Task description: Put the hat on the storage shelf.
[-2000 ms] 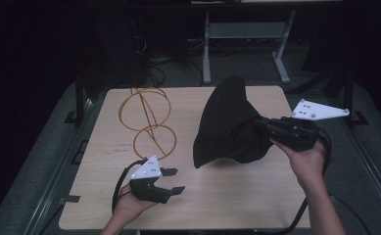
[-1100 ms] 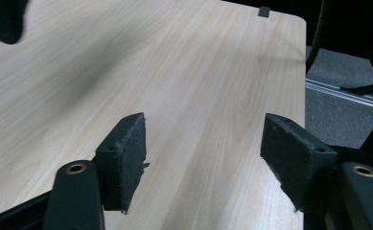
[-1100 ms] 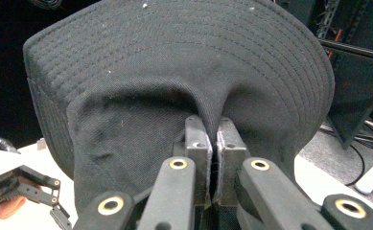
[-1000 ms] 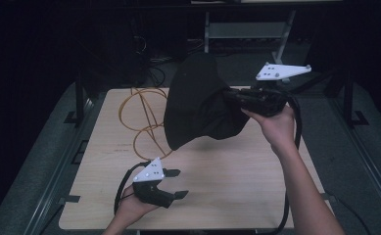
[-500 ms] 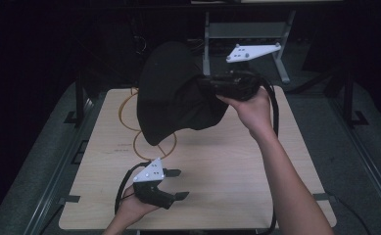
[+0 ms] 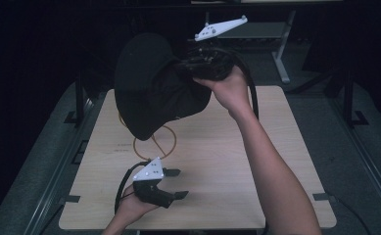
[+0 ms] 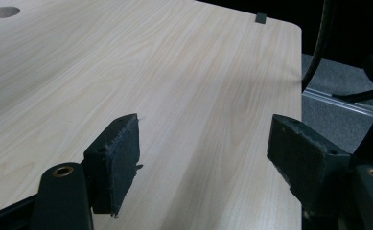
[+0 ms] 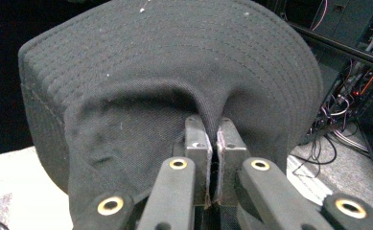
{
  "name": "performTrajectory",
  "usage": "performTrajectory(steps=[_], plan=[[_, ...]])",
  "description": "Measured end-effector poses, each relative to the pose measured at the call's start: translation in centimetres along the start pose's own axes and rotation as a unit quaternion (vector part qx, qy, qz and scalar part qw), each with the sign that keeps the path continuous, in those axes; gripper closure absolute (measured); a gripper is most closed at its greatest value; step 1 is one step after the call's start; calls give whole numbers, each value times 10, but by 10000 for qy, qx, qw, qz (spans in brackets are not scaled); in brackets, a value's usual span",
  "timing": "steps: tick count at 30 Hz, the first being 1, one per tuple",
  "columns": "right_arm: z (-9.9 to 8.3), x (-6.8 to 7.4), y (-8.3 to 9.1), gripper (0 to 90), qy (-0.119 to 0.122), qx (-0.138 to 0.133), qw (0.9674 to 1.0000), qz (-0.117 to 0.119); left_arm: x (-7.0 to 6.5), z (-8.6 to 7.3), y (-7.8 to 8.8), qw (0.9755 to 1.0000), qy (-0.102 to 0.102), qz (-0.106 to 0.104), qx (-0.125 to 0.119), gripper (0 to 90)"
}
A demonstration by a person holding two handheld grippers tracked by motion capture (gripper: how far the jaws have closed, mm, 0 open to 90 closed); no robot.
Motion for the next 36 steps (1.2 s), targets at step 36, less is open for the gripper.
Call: performTrajectory(steps=[36], plan=[[42,-12,-76,860,-73,144,9996,214,1,1,-4,10000,33,-64,13,264]])
Point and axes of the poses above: each handheld gripper's, and its own axes: y roughly backward along the jaws, z roughly out of its top, x roughly to its left, the point moved 1 cm from there along -y, roughly forward along the jaws, and after that the axes turned 15 degrees about z, right-handed, at the moved point
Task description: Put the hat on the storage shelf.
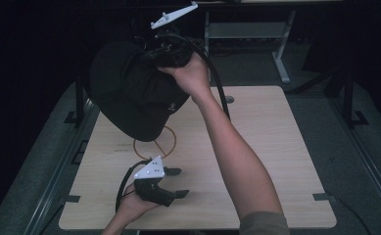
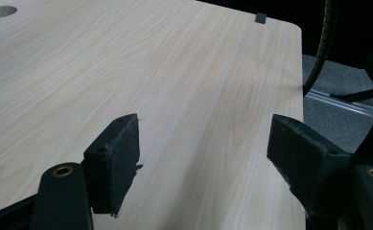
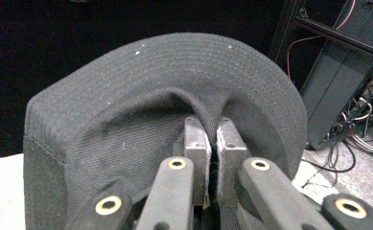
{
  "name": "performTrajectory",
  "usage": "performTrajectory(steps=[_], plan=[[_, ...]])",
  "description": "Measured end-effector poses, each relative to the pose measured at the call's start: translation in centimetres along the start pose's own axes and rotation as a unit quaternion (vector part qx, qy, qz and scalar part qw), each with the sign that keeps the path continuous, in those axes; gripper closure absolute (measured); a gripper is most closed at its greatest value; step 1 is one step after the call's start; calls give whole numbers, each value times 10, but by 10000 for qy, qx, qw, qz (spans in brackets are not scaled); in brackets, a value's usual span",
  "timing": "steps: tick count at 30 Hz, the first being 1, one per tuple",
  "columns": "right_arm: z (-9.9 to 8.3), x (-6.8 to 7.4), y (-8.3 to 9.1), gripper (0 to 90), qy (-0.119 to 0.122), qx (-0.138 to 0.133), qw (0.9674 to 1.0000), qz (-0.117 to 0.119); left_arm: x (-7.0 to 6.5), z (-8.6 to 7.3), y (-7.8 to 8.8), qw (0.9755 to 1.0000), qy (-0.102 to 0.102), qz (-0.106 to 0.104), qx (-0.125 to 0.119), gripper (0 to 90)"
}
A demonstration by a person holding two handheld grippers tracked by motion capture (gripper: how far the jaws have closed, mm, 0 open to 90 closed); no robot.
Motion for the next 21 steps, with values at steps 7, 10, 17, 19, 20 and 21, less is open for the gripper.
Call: performTrajectory(steps=[7,10,17,19,20,21], plan=[[0,-1,-19,856,11,117,9999,26,-2,1,-1,10000,-35,-28,-14,264],[-1,-2,-27,856,-6,197,9998,31,-1,1,-1,10000,-61,-63,-11,264],[-2,-3,-41,843,-45,301,9995,71,-2,1,-2,9999,-97,-83,35,264],[-2,-3,-44,842,-47,319,9995,71,-2,0,-3,9999,-89,-87,47,264],[-2,-2,-46,839,-65,328,9994,82,-2,0,-3,9999,-73,-94,46,264],[-2,-2,-48,836,-36,356,9993,82,-2,0,-3,9999,-68,-97,52,264]])
Point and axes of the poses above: each handheld gripper's, and its own axes: y roughly backward along the jaws, z roughly out of its top, x roughly to its left, the point moved 1 cm from there along -y, roughly forward along the jaws, and after that the axes turned 15 degrees about z, right-handed, at the moved point
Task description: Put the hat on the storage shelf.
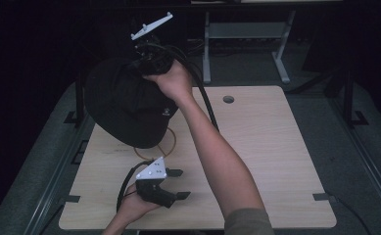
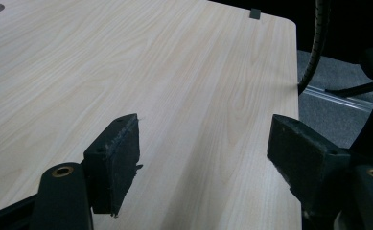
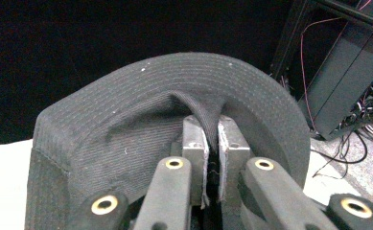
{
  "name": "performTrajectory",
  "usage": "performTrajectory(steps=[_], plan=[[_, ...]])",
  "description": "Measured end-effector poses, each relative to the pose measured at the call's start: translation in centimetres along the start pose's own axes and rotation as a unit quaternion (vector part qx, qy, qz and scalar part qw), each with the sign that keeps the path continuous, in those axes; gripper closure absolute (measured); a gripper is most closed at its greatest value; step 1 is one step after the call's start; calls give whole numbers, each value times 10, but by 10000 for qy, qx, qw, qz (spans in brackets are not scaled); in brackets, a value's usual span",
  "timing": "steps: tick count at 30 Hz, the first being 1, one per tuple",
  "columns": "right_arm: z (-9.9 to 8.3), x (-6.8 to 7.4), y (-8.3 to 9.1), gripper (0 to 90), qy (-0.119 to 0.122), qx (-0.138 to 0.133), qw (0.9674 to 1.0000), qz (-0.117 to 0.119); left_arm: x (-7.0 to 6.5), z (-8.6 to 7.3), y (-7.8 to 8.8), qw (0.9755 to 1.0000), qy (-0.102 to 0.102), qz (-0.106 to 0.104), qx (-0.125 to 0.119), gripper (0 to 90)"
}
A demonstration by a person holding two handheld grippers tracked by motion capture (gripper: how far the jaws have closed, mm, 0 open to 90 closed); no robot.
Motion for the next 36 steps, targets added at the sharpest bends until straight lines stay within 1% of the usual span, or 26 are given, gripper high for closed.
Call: performTrajectory(steps=[2,3,7,8,10,12,14,18,22,23,25,26,28,30,33,34,36], plan=[[0,0,-3,835,-35,20,10000,34,0,0,-1,10000,13,-18,-11,264],[0,0,-5,832,-13,43,10000,41,0,0,-1,10000,8,-18,-7,264],[0,1,-10,823,-41,116,9999,36,-1,0,-1,10000,-15,-8,18,264],[0,1,-12,822,-19,146,9999,73,-1,0,-2,10000,6,-12,4,264],[0,2,-15,820,13,196,9998,45,-1,-1,-3,10000,13,-4,12,264],[0,3,-17,817,7,234,9997,62,-2,-1,-3,10000,-36,-3,24,264],[1,3,-21,814,41,329,9994,65,-3,0,-3,10000,-41,-7,15,264],[1,3,-27,805,-2,403,9992,77,-3,0,-3,10000,-88,-20,20,263],[0,3,-32,758,-33,453,9989,96,-2,0,-3,10000,-76,-18,11,261],[-1,3,-33,736,4,454,9989,105,-2,0,-3,10000,-69,-20,9,260],[0,4,-31,691,-78,285,9994,188,-2,1,-3,9999,-123,-8,40,260],[0,4,-30,662,-83,226,9995,221,-2,0,-3,9999,-88,-11,48,261],[1,4,-28,650,-45,217,9996,196,-3,0,-3,10000,-59,-10,40,261],[-1,4,-25,635,-94,149,9996,205,-3,0,-3,10000,-38,-27,54,261],[-10,1,-20,611,-179,129,9996,184,-3,-1,-5,9999,-54,-49,93,260],[-13,0,-19,589,-198,103,9996,175,-3,-1,-5,9999,-49,-42,102,260],[-22,-3,-13,563,-311,-7,9993,188,-3,-1,-5,9999,-16,-50,98,259]])
Point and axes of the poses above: each handheld gripper's, and its own axes: y roughly backward along the jaws, z roughly out of its top, x roughly to its left, the point moved 1 cm from there along -y, roughly forward along the jaws, and after that the axes turned 15 degrees about z, right-handed, at the moved point
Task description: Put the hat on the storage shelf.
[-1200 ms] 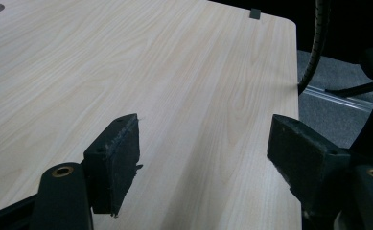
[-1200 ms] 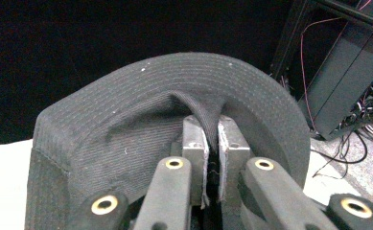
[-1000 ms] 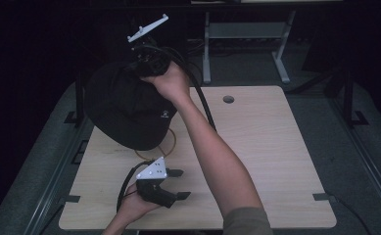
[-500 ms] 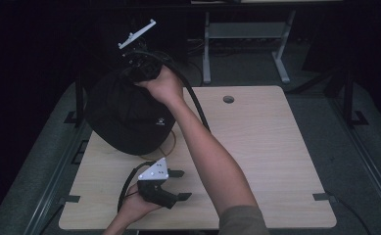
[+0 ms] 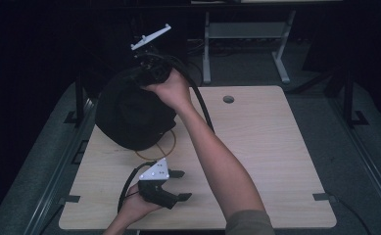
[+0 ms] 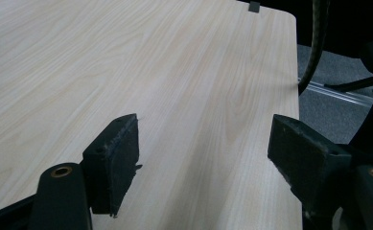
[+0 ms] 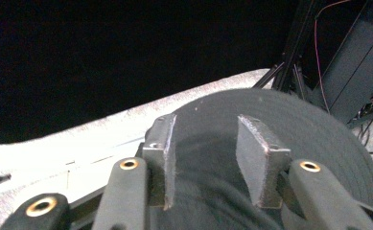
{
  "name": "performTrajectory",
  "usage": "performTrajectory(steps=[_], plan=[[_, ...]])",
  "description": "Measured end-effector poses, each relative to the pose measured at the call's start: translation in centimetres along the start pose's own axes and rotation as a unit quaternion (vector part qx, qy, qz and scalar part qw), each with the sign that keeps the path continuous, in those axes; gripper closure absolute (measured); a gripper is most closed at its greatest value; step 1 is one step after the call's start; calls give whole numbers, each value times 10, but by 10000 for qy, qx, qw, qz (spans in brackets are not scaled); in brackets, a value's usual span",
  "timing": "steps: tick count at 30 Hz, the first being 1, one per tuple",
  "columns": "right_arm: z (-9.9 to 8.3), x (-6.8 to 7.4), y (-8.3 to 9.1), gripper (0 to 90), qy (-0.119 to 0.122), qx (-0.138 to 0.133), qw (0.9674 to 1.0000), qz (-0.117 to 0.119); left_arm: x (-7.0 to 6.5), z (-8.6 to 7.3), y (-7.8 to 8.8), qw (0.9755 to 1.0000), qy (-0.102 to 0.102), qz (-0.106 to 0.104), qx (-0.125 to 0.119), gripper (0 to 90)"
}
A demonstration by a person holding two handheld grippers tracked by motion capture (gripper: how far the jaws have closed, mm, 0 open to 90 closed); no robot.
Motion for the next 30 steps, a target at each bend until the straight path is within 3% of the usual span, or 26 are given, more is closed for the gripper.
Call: performTrajectory(steps=[7,13,23,30], plan=[[-22,-4,28,475,-208,-403,9989,111,1,-1,-2,10000,53,-47,17,258],[-40,-10,53,442,-280,-578,9979,11,2,-3,-3,9999,88,-46,36,257],[-56,-11,75,347,-411,-508,9978,-67,6,-4,-3,9999,120,-5,59,250],[-68,-12,91,306,-475,-603,9969,-174,6,-5,-2,9998,209,17,39,247]])
Point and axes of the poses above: each handheld gripper's, and its own axes: y roughly backward along the jaws, z roughly out of its top, x roughly to its left, the point moved 1 cm from there along -y, roughly forward along the jaws, and after that the axes turned 15 degrees about z, right-handed, at the moved point
